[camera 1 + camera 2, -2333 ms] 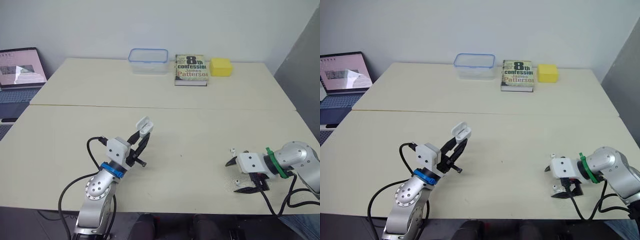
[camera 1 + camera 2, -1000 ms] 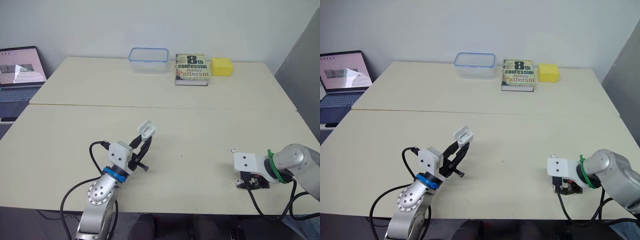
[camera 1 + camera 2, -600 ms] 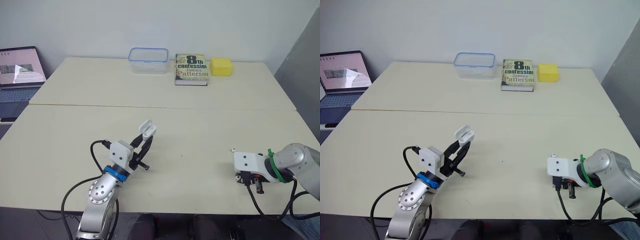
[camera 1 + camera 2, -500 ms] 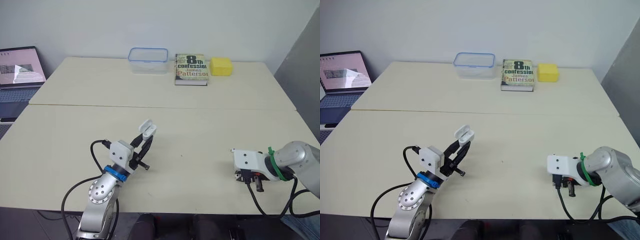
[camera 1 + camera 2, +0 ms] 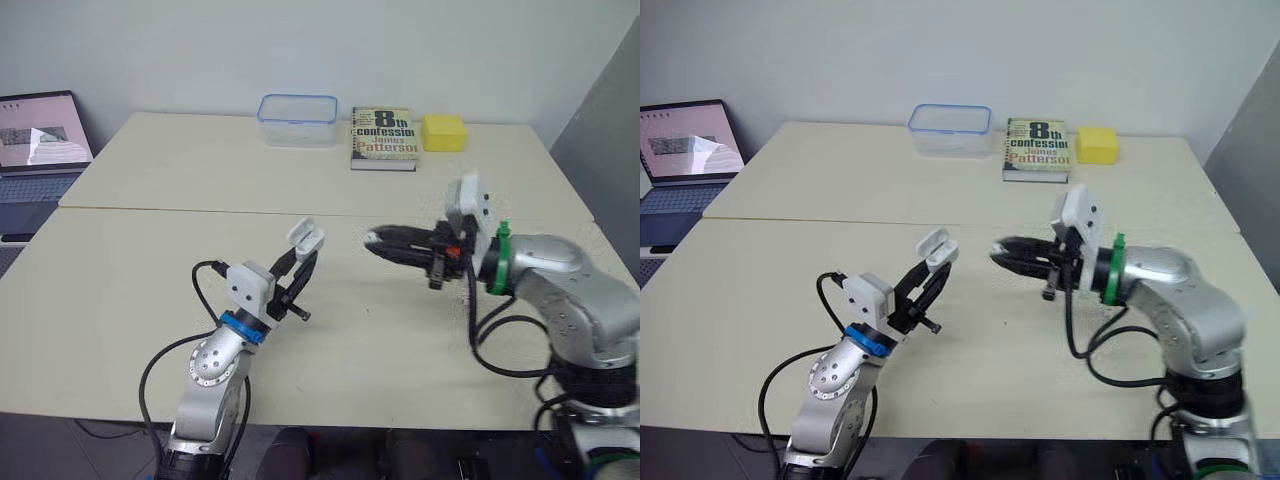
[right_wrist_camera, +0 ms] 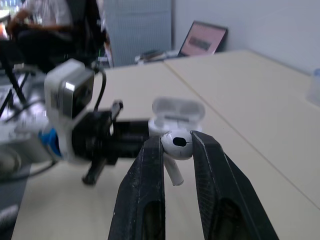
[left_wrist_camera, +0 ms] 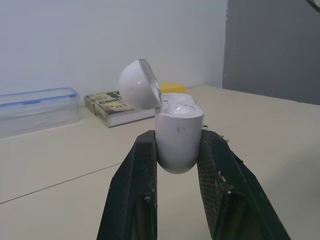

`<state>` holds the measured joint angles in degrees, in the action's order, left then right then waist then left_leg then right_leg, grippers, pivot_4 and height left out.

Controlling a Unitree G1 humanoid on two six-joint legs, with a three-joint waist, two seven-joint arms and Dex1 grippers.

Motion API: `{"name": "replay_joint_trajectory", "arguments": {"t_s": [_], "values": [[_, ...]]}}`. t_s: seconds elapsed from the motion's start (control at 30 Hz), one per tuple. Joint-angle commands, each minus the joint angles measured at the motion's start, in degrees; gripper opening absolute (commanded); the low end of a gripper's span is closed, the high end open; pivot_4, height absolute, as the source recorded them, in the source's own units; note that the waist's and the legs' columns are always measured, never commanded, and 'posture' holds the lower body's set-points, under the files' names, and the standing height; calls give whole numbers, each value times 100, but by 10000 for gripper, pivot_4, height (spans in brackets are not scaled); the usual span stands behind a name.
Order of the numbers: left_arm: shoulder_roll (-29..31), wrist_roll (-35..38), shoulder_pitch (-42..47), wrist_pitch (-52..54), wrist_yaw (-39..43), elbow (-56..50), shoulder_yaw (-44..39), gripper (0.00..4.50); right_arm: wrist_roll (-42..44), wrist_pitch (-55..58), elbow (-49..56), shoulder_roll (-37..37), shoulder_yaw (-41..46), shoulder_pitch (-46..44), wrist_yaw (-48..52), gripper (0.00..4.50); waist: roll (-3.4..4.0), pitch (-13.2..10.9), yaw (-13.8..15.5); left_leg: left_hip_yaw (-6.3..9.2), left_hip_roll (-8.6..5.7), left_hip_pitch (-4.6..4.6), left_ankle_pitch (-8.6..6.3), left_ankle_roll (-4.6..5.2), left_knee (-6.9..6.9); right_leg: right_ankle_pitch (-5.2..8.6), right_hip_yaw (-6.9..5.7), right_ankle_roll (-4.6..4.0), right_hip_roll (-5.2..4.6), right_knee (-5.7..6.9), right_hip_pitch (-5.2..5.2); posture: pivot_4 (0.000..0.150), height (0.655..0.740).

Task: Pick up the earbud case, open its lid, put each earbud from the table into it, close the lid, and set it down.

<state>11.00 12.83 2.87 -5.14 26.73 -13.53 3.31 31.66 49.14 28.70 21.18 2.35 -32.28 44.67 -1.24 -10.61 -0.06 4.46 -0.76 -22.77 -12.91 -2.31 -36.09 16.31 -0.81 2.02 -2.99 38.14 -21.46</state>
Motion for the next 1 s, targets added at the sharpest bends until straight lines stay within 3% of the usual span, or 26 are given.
{"name": "replay_joint_trajectory", "arguments": {"t_s": [0.03, 0.33, 1.0], "values": [[-80, -18, 116, -104, -33, -37, 80, 7393, -1, -397, -120, -698, -164, -74, -705, 4173, 2, 1, -6, 0, 1, 1, 0, 0, 0, 0, 1, 0, 1, 1, -1, 1500, 7387], [-215, -68, 311, -160, -135, 111, 126, 7393, -329, -1244, -493, -1575, -707, 307, -1385, 4173, 2, 1, -14, -1, -7, -1, 0, 0, 0, 0, 17, 0, -6, 55, -36, 1500, 7387], [-249, -81, 323, -170, -142, 80, 179, 7393, -864, -2366, -1346, -1983, -1376, 641, -1511, 4173, 2, 1, -47, -2, 0, -4, 0, -1, 2, 1, 22, -1, -1, 75, -57, 1500, 7387]]}}
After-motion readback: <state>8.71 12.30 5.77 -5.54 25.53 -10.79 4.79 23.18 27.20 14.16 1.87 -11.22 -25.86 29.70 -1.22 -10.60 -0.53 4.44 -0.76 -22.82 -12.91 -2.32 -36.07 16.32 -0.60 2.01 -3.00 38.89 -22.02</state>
